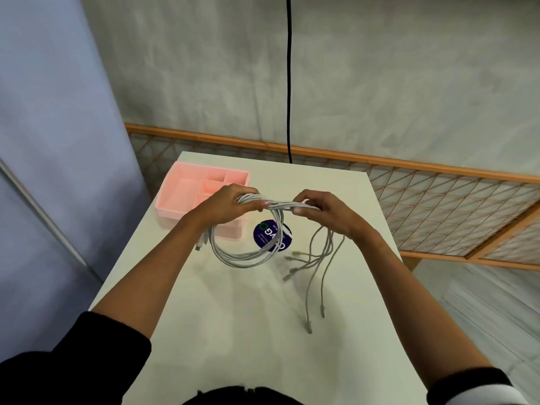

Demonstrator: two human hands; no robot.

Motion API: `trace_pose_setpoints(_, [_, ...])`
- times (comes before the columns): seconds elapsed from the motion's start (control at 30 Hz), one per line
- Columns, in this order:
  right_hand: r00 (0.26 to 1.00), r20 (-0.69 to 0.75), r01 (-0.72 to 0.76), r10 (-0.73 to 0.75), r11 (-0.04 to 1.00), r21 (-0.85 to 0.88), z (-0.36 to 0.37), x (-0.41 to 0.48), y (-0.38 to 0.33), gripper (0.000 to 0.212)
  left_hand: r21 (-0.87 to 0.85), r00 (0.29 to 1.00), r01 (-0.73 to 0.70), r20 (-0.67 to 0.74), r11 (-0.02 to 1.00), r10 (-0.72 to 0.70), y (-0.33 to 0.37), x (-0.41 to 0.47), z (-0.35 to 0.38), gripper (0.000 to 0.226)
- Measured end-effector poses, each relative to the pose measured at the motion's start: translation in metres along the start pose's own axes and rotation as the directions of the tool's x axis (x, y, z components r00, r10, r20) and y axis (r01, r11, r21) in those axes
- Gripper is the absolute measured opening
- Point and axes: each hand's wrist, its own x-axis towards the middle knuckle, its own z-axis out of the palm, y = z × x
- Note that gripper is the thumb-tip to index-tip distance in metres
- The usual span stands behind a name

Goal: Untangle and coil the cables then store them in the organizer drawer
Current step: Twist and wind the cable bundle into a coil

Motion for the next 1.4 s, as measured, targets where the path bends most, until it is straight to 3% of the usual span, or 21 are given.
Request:
trace_pose_setpoints(0.07, [0.996, -0.062, 0.06, -0.069, 0.989, -0.134, 0.001, 0.002, -0.001, 0.022, -0.007, 1.0, -0.018, 0.001, 1.0, 0.018, -0.001, -0.001, 0.001, 0.031])
trace_pose_setpoints(0.13, [0.996, -0.073, 0.046, -0.059, 0.986, -0.161, 0.005, 0.003, -0.002, 0.039, -0.016, 0.999, -0.04, -0.011, 0.999, 0.04, 0.001, -0.001, 0.002, 0.029])
trace_pose_setpoints(0.23, [0.997, -0.008, -0.076, 0.076, 0.995, 0.067, 0.006, 0.004, -0.004, 0.052, -0.031, 0.995, -0.085, -0.048, 0.996, 0.083, 0.005, 0.0, 0.003, 0.031])
trace_pose_setpoints(0.37, [0.966, 0.163, -0.245, 0.2, 0.91, 0.335, 0.0, 0.004, -0.005, 0.05, -0.042, 0.993, -0.121, -0.014, 0.992, 0.12, 0.011, 0.001, -0.003, 0.031])
trace_pose_setpoints(0.53, [0.977, 0.082, -0.206, 0.198, 0.972, 0.112, 0.001, 0.003, -0.006, 0.057, 0.018, 0.994, -0.076, 0.081, 0.997, 0.075, 0.014, 0.0, -0.007, 0.032])
trace_pose_setpoints(0.73, [0.976, -0.081, -0.19, 0.201, 0.975, 0.118, 0.004, 0.007, -0.001, 0.068, 0.019, 0.995, -0.06, 0.087, 0.998, 0.058, 0.017, 0.001, -0.003, 0.023])
trace_pose_setpoints(0.83, [0.977, -0.094, -0.166, 0.191, 0.959, 0.23, 0.002, 0.007, -0.001, 0.048, -0.01, 0.994, -0.082, 0.072, 0.997, 0.082, 0.019, 0.001, -0.001, 0.024])
trace_pose_setpoints(0.97, [0.986, 0.007, -0.158, 0.165, 0.931, 0.328, 0.001, 0.003, 0.004, 0.036, -0.074, 0.996, -0.087, 0.014, 0.993, 0.088, 0.015, -0.001, 0.0, 0.032])
trace_pose_setpoints(1.07, [0.985, -0.075, -0.119, 0.155, 0.926, 0.359, 0.002, -0.002, 0.007, 0.03, -0.119, 0.997, -0.081, -0.028, 0.99, 0.079, 0.011, -0.004, -0.002, 0.034])
trace_pose_setpoints(1.17, [0.971, -0.235, 0.004, 0.047, 0.977, 0.212, 0.007, -0.007, 0.005, 0.026, -0.147, 0.996, -0.06, -0.079, 0.987, 0.049, 0.002, -0.005, -0.004, 0.036])
trace_pose_setpoints(1.3, [0.928, -0.303, 0.159, -0.215, 0.967, -0.199, 0.009, -0.007, 0.007, 0.02, -0.165, 0.996, -0.028, -0.083, 0.986, 0.014, -0.003, -0.005, -0.009, 0.042])
trace_pose_setpoints(1.4, [0.9, -0.349, 0.14, -0.262, 0.931, -0.336, 0.013, -0.004, 0.007, 0.024, -0.171, 0.998, -0.02, -0.061, 0.985, 0.009, 0.002, -0.006, -0.012, 0.035])
